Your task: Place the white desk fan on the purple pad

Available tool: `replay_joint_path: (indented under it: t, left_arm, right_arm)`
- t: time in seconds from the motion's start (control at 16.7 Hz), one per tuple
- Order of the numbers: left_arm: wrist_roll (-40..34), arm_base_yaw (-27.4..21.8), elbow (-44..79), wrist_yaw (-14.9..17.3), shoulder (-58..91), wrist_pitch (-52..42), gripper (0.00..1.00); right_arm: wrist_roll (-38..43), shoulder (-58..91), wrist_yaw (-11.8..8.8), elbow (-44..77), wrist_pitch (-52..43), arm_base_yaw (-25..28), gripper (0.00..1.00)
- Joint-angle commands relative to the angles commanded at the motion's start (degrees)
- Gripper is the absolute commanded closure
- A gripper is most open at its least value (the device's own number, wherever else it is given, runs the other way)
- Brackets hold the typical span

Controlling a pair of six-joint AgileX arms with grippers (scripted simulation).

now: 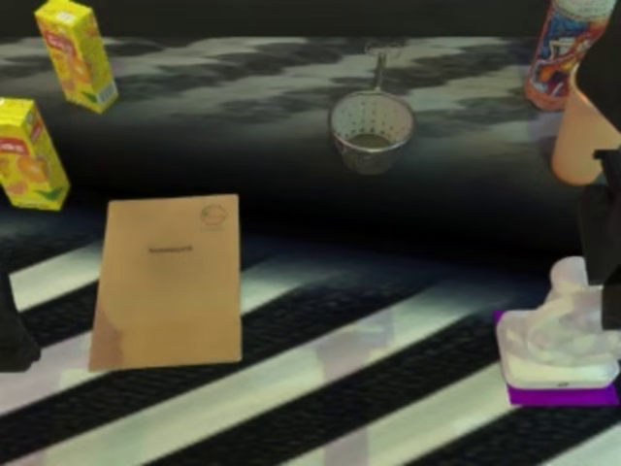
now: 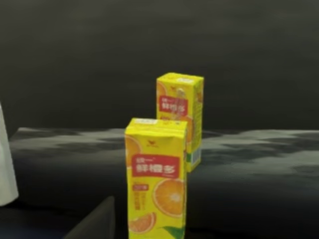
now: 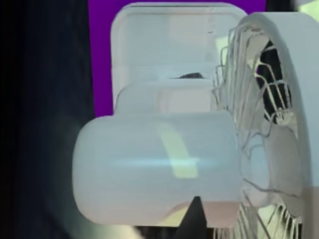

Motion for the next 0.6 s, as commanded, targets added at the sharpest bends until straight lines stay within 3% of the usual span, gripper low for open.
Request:
replay_joint_path:
  t: [0.24, 0.6]
  left_arm:
    - [0.0, 0.0, 0.0, 0.0, 0.0, 0.0, 0.0]
    - [0.0, 0.0, 0.0, 0.0, 0.0, 0.0, 0.0]
  right_arm:
    - [0.0, 0.0, 0.0, 0.0, 0.0, 0.0, 0.02]
    - [0.0, 0.0, 0.0, 0.0, 0.0, 0.0, 0.0]
